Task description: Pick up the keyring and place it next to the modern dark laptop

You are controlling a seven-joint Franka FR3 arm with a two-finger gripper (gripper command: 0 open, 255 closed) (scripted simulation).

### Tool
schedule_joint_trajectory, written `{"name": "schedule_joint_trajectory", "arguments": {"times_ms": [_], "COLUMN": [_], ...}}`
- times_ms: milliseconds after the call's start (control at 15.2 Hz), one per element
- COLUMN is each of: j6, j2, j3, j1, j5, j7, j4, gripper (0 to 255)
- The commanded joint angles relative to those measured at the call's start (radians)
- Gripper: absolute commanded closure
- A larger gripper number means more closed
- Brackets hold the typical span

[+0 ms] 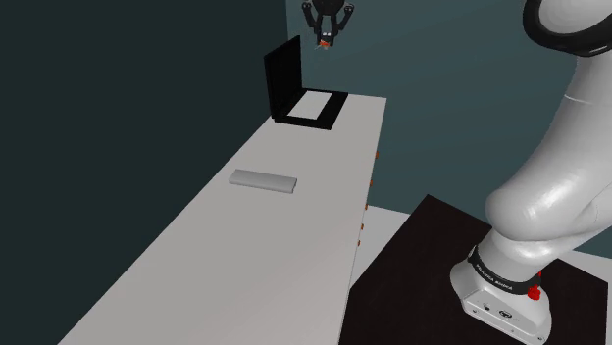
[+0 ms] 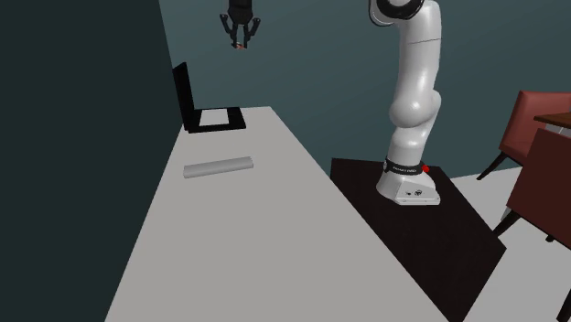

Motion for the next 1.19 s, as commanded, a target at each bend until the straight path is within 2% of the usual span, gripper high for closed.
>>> {"name": "schedule_joint_trajectory", "arguments": {"times_ms": [0, 528, 1122], "j6": [-0.035, 0.107, 0.245], "j2": [0.102, 0.036, -0.002], "j3": [-0.015, -0.020, -0.024], "j1": [0.009, -0.036, -0.062], "j5": [-0.052, -0.010, 0.012], "j7": [-0.035, -0.040, -0.041], "j4": [0.126, -0.073, -0.242], "gripper": [255, 255, 255]}}
